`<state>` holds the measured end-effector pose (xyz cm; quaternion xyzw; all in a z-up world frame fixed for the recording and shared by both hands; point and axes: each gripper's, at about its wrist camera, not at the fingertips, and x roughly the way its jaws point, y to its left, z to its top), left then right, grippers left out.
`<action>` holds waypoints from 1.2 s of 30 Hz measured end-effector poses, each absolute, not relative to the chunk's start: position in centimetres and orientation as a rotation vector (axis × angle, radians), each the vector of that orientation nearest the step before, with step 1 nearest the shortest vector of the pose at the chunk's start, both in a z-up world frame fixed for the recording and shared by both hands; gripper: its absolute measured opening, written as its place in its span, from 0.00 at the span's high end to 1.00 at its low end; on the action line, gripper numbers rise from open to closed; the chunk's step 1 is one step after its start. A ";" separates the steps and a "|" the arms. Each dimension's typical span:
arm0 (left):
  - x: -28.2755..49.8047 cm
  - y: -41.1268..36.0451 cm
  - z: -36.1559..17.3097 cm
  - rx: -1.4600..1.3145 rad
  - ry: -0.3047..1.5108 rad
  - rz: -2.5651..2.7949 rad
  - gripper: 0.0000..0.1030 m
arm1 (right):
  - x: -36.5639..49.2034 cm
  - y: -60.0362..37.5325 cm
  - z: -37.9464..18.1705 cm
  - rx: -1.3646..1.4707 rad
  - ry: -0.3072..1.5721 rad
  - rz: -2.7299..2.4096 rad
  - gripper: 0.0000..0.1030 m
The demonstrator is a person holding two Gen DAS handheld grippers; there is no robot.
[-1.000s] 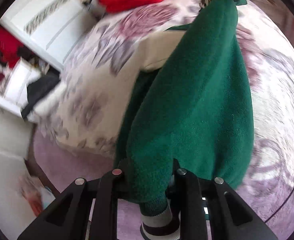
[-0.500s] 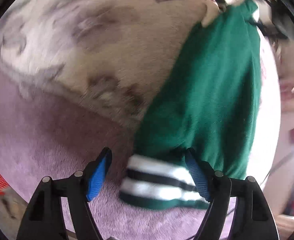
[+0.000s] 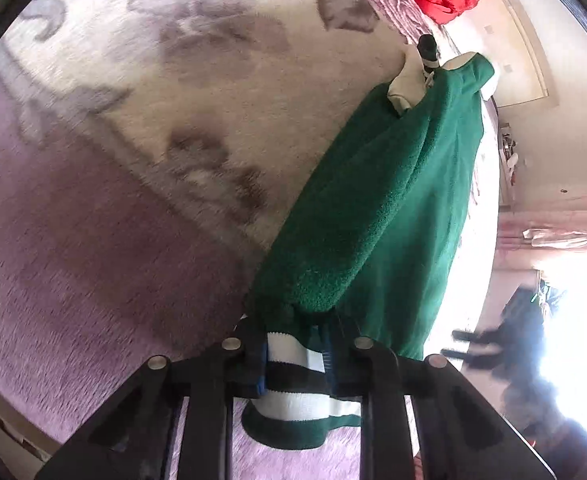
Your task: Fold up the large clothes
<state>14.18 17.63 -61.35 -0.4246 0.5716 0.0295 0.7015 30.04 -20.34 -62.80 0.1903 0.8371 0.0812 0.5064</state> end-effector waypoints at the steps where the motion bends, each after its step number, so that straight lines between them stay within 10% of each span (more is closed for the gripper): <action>1: 13.8 18.1 -62.2 -0.956 1.291 0.081 0.83 | 28.6 -20.9 -63.5 0.480 2.020 0.185 0.38; 8: 15.0 19.7 -63.4 -1.037 1.324 0.013 0.77 | 24.5 -21.1 -66.4 0.604 1.964 0.342 0.36; 14: 14.1 21.0 -64.3 -1.093 1.352 -0.042 0.44 | 21.1 -17.4 -71.1 0.930 1.968 0.590 0.31; 18: 15.5 19.4 -67.0 -1.091 1.396 -0.049 0.43 | 20.8 -15.5 -72.8 1.052 1.899 0.612 0.29; 20: 16.0 19.0 -66.6 -1.042 1.359 -0.026 0.43 | 20.7 -14.8 -72.4 1.072 1.853 0.608 0.41; 21: 16.1 18.7 -66.0 -1.010 1.341 -0.022 0.45 | 20.6 -14.7 -72.0 1.056 1.844 0.603 0.62; 24: 16.1 17.7 -64.3 -0.914 1.299 0.006 0.66 | 20.0 -14.4 -70.9 1.075 1.811 0.561 0.74; 36: 3.9 16.1 -56.9 -0.977 1.295 0.058 0.78 | 11.2 -14.6 -60.3 0.918 1.973 0.662 0.79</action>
